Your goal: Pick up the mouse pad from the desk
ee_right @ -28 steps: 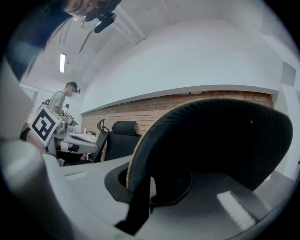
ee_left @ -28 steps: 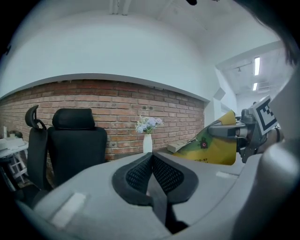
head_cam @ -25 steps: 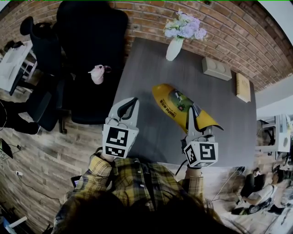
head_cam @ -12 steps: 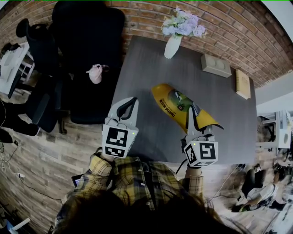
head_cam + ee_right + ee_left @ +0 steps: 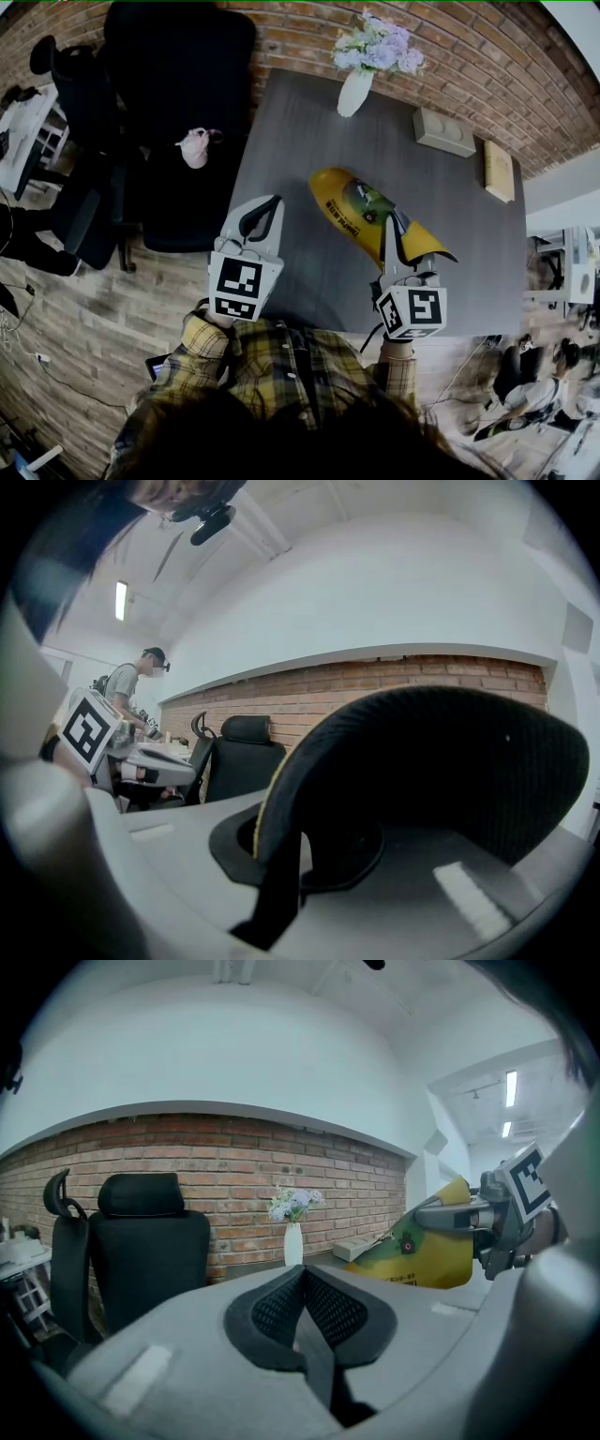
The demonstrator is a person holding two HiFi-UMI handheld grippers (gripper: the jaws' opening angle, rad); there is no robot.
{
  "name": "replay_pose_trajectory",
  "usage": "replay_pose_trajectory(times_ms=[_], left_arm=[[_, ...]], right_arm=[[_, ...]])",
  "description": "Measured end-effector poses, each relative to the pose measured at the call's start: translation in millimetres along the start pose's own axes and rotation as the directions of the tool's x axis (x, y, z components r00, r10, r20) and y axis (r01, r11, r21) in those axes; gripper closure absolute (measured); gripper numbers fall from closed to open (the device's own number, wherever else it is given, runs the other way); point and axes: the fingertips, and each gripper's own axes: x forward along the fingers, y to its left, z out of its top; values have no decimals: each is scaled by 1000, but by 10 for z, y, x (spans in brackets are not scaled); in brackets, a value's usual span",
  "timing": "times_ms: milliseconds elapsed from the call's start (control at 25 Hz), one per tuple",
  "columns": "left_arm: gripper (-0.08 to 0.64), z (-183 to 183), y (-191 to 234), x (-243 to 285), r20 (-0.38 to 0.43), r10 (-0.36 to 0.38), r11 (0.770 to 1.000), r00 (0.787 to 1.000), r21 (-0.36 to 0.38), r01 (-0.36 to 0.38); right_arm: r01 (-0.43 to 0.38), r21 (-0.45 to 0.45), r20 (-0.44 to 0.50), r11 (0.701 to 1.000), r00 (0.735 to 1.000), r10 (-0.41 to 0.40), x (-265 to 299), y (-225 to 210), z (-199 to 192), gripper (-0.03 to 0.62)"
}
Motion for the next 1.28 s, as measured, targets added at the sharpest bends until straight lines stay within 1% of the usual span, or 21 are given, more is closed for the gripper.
replay_pose_trajectory(times_ms=[840,1280], left_arm=[[561,-11,0,87,-6,-8,1000,1000,6,8],[561,-3,20,121,-8,1,1000,1000,7,-1]], right_arm=[[-12,3,-23,1000,1000,12,101,-1,-75,578],[-11,16,-26,1000,1000,11,119,-45,-89,578]])
